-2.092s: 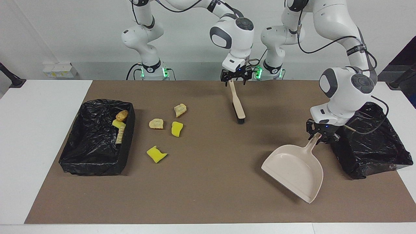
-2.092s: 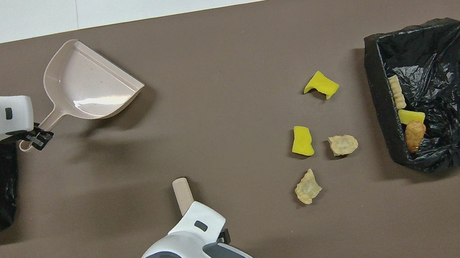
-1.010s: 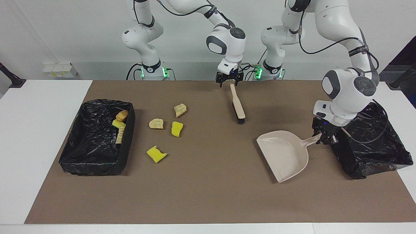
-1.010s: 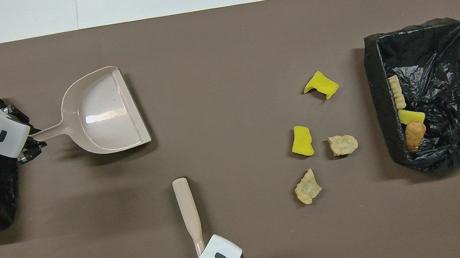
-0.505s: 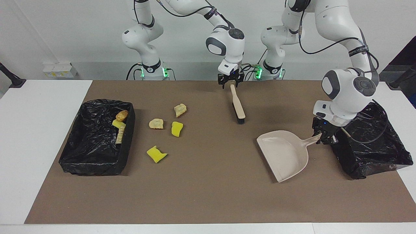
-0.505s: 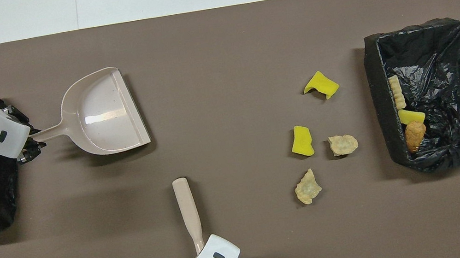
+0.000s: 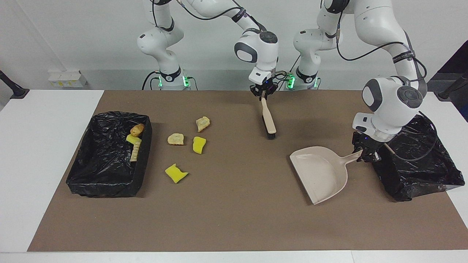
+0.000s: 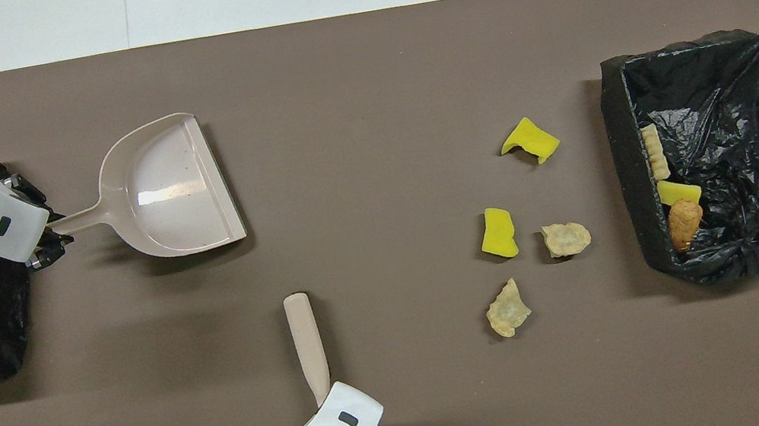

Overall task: Sweep and dump trash in bin
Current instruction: 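Lift the brush with the right gripper toward the sponge pieces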

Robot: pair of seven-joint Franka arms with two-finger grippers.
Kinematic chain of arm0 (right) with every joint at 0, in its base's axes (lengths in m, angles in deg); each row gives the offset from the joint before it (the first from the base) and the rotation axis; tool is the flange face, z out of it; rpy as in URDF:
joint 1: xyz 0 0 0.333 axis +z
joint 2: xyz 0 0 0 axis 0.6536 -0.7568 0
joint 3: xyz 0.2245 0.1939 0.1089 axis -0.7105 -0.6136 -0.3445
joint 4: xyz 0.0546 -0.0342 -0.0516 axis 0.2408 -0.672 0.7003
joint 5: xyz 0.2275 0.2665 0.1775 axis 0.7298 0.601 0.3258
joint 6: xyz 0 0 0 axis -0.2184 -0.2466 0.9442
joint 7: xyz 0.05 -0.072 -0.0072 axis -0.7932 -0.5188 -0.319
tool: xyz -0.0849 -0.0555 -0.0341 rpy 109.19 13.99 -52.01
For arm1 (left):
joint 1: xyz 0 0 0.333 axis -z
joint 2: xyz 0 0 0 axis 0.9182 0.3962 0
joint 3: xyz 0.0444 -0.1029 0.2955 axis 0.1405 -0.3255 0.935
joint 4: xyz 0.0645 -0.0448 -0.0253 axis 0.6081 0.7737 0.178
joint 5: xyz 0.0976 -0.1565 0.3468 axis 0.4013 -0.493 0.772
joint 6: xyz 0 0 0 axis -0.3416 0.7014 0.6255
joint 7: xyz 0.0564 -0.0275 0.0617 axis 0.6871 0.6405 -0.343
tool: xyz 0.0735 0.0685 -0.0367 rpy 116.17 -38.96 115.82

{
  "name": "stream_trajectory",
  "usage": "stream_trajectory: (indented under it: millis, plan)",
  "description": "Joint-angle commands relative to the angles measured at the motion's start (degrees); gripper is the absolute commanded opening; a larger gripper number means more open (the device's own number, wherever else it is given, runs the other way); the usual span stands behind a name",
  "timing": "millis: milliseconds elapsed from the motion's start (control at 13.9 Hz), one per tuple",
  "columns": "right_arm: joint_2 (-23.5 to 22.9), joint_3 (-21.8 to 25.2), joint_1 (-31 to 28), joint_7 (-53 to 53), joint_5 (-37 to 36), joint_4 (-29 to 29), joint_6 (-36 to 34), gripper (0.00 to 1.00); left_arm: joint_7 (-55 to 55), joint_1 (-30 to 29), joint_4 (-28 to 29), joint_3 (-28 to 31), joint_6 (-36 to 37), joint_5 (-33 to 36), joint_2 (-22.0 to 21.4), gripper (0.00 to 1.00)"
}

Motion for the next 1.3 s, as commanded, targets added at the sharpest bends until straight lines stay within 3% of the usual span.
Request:
stream_trajectory:
  millis: [0,72,144,433,794,1082,1227]
  plan:
    - [-0.7,-0.4,-0.5,-1.3,1.8,0.3,0.8,0.18,0.9,-0.7,1.7,-0.4,-0.4,0.9,-1.7,0.0]
    - [-0.7,-0.4,-0.5,-1.2,1.8,0.3,0.8,0.12,0.9,-0.7,1.7,-0.4,-0.4,0.9,-1.7,0.0]
    - [-0.6,-0.4,-0.5,-0.5,1.9,0.5,0.7,0.0,0.9,-0.6,1.7,-0.4,-0.5,0.9,-1.7,0.0]
    - [2.3,-0.2,-4.1,1.2,2.0,2.6,-1.1,0.0,0.9,-0.5,1.1,-0.4,-0.2,0.9,-1.6,0.0]
    - [11.1,0.2,-13.0,-2.1,2.6,1.4,-14.8,0.0,-0.1,2.0,0.9,-0.6,1.8,0.9,-1.7,0.0]
    - [16.2,0.3,-20.6,-6.5,2.5,-2.1,-23.0,0.0,-5.2,7.7,1.7,-0.4,2.5,1.0,-2.7,0.0]
    - [18.7,0.3,-24.3,-10.4,1.7,-7.3,-21.7,0.0,-7.5,9.9,3.1,-0.4,2.4,1.4,-3.1,0.0]
